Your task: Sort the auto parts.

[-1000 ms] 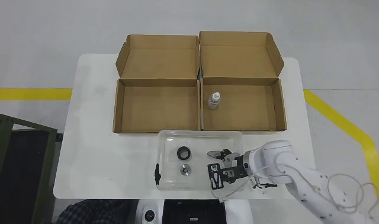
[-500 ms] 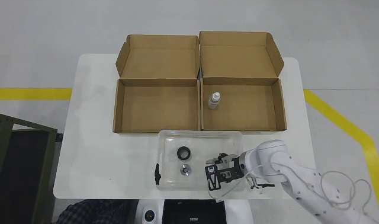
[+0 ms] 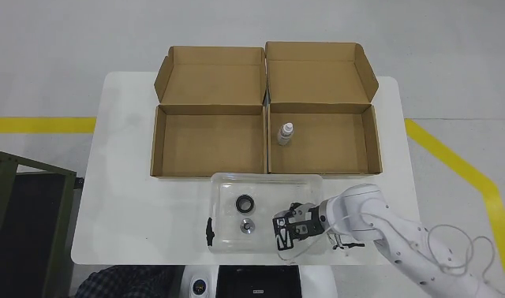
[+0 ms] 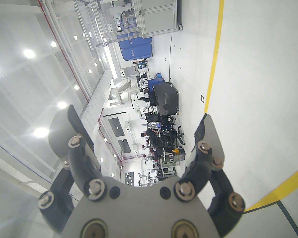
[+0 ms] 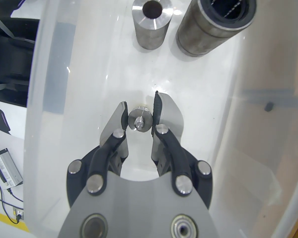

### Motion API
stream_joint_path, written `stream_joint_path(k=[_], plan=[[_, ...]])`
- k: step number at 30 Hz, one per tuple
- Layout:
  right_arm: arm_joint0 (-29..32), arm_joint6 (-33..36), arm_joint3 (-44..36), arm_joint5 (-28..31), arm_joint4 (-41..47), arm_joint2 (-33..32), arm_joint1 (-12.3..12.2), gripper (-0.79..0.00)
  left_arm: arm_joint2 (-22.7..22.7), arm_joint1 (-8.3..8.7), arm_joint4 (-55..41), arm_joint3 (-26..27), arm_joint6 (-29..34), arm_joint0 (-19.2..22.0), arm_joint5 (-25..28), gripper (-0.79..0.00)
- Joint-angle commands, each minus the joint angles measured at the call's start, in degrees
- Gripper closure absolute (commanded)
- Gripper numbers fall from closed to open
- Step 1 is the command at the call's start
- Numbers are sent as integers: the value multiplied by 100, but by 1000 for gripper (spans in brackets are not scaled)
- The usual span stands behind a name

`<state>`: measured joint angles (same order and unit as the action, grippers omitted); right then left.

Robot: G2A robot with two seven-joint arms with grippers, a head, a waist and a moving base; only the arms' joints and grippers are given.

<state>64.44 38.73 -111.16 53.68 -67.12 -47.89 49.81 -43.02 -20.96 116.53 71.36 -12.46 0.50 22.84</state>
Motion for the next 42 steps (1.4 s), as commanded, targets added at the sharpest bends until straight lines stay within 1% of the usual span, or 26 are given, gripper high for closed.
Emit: stream_joint_path(k=[1,6,15,23,28,31,35,38,42], plan=[[17,-170,2,-62,105,-74,-5,0,0,0,0,0,0,0,0,-785],[125,-675,21,-252,223,-348,-36,0,0,0,0,0,0,0,0,-785],[527,-1855,147,-908,381,-909,-78,0,0,0,0,0,0,0,0,-785],[787,-3051,229,-1077,643,-1351,-83,0,0,0,0,0,0,0,0,-785],[872,-3464,237,-1326,648,-1608,-76,0,0,0,0,0,0,0,0,-785],[880,-3569,231,-1515,497,-1751,-72,0,0,0,0,0,0,0,0,-785],[937,-4026,292,-1696,464,-1899,-49,0,0,0,0,0,0,0,0,-785],[963,-4271,307,-1697,394,-1994,-40,0,0,0,0,0,0,0,0,-785],[971,-4422,252,-1647,343,-2120,-34,0,0,0,0,0,0,0,0,-785]])
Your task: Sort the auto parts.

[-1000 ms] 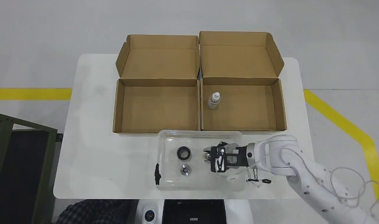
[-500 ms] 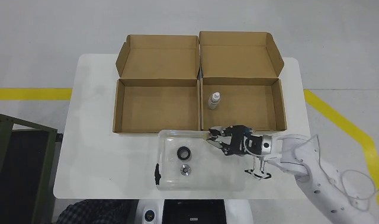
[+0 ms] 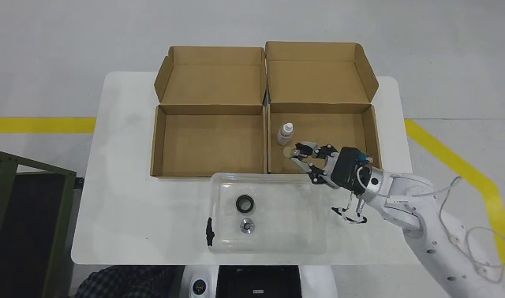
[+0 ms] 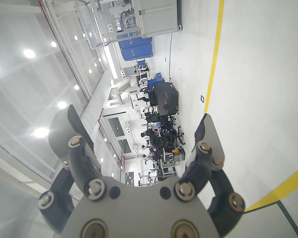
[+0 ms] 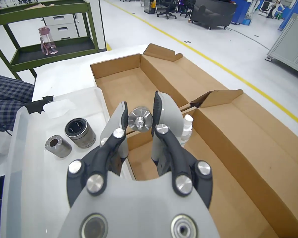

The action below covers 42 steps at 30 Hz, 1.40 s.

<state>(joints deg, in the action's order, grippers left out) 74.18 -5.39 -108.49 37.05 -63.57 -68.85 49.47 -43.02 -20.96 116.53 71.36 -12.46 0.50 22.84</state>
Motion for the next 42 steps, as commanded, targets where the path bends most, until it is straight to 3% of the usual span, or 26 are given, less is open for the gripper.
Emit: stream_joint_path(k=[1,25,42], plan=[[-4,-23,-40,32,-24,-62,0,0,0,0,0,0,0,0,0,-785],[63,-266,-93,637,-79,-477,48,0,0,0,0,0,0,0,0,-785],[-308,1781,354,1238,-88,-405,16,0,0,0,0,0,0,0,0,-785]])
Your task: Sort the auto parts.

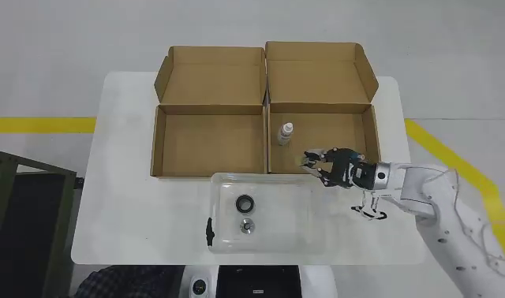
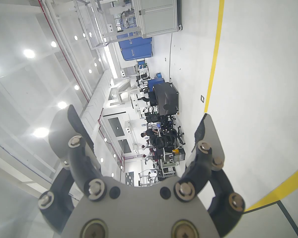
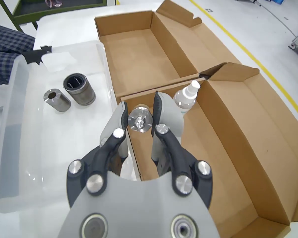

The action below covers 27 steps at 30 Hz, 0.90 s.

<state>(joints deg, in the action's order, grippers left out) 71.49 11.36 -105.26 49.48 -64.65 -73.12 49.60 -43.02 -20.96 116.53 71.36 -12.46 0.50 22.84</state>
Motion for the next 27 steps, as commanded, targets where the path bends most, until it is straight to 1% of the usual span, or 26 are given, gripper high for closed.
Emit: stream_joint_path(k=[1,7,10,27], plan=[[-93,196,83,-36,48,56,11,0,0,0,0,0,0,0,0,-785],[-382,528,483,-249,78,408,88,0,0,0,0,0,0,0,0,-785],[-549,698,632,-361,-53,594,130,0,0,0,0,0,0,0,0,-785],[-1460,1009,1440,-842,-403,1476,424,0,0,0,0,0,0,0,0,-785]])
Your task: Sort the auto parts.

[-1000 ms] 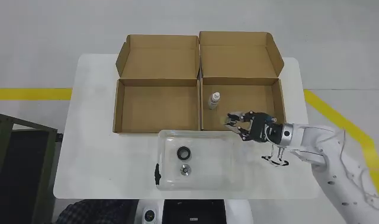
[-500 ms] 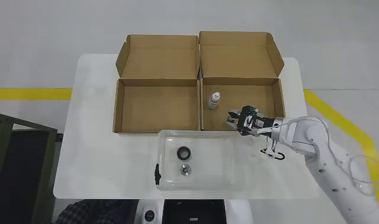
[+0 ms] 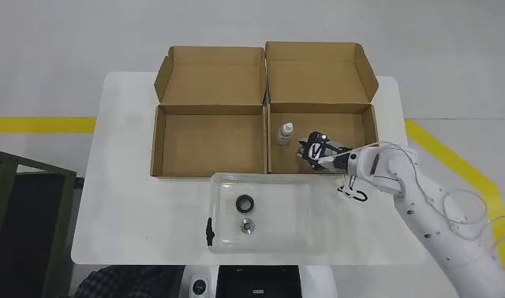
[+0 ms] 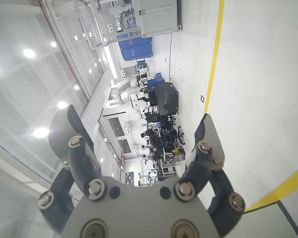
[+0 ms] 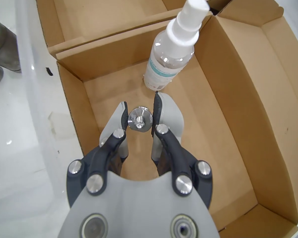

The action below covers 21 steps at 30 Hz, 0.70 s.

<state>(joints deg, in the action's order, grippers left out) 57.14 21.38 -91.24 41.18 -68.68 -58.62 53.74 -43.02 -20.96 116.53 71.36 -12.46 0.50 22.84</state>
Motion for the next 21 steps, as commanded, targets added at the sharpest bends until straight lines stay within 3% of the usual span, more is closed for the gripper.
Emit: stream_joint_path(k=[1,3,6,9,11,12,13,14,21], plan=[[-58,14,84,-24,-3,60,25,0,0,0,0,0,0,0,0,-785],[-112,24,169,-43,-5,120,51,-12,0,0,0,0,0,0,0,-785],[-173,44,272,-75,-31,197,86,-157,0,0,0,0,0,0,0,-785],[-230,42,349,-97,-59,258,117,-222,0,0,0,0,0,0,0,-785],[-257,41,391,-110,-53,279,134,-305,0,0,0,0,0,0,0,-785],[-269,39,405,-109,-54,288,142,-465,0,0,0,0,0,0,0,-785],[-284,42,415,-111,-53,289,148,-705,0,0,0,0,0,0,0,-785],[-298,48,408,-115,-53,286,152,-785,0,0,0,0,0,0,0,-785],[-236,101,130,-124,-6,18,113,-785,0,0,0,0,0,0,0,-785]])
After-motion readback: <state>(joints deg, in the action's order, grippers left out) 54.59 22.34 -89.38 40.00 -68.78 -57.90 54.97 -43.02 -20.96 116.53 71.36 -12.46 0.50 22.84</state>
